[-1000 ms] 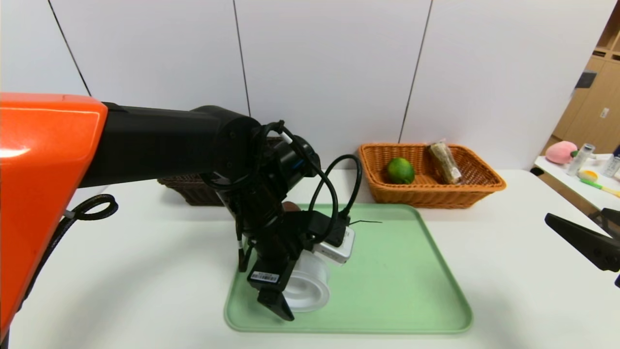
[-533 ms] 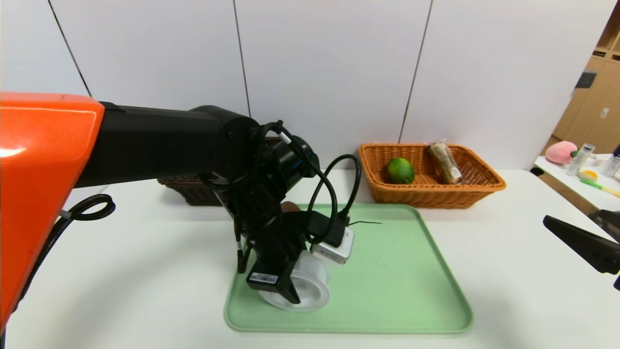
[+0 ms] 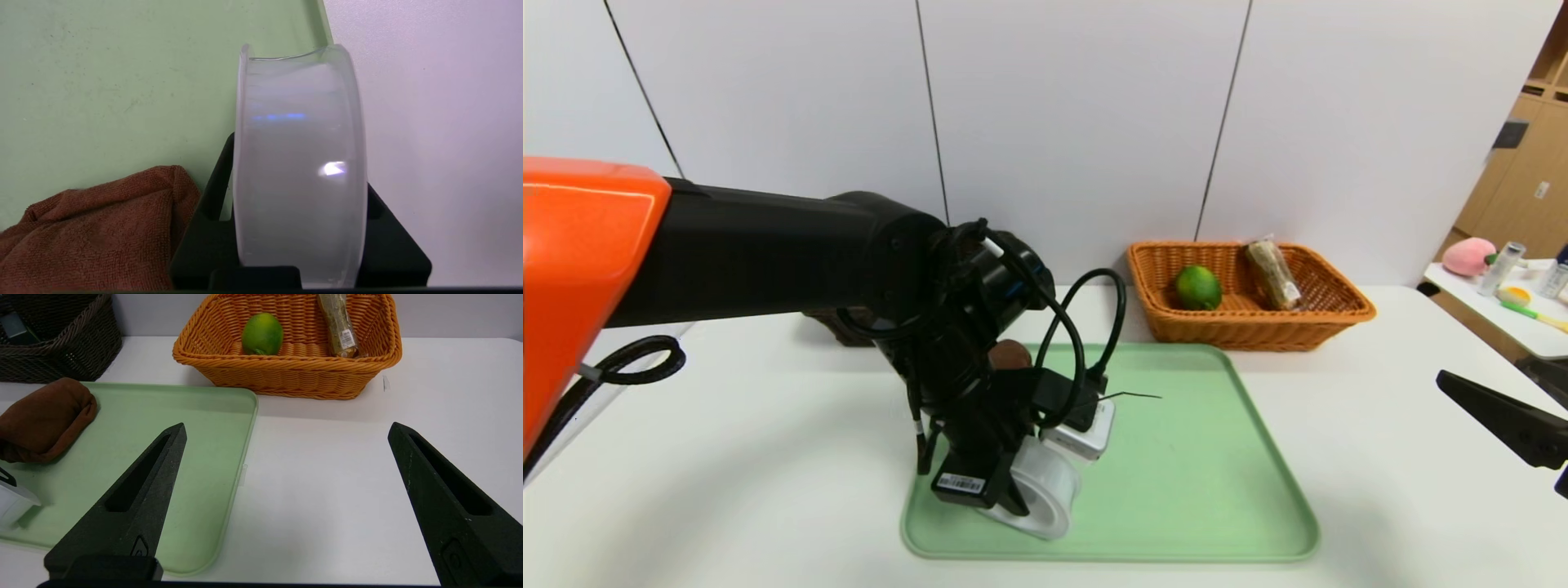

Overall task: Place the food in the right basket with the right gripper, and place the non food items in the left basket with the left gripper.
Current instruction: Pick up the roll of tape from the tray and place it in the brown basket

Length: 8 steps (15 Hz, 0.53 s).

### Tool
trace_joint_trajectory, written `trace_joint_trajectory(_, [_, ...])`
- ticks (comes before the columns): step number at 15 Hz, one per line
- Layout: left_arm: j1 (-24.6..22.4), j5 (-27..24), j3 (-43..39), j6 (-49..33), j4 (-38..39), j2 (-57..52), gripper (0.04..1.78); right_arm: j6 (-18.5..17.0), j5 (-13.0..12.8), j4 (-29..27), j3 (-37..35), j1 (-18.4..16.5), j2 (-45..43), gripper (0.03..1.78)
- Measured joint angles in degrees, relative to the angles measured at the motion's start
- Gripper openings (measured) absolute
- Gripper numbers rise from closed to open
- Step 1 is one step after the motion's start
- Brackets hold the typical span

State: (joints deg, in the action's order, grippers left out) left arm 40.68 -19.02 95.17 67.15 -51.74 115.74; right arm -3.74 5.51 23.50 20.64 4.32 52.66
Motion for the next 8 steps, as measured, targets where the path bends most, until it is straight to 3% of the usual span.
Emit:
trace_joint_trajectory(4, [-0.1, 0.0, 1.2, -2.0, 0.7, -2.6, 0.59, 0.2, 0.1, 0.0, -0.5, 0.0, 0.1, 1.7])
trace_joint_trajectory(8, [0.6, 2.1, 8.4, -11.4, 0.9, -5.4, 0.59, 0.4, 0.3, 0.0, -2.0, 0.0, 0.1, 1.7])
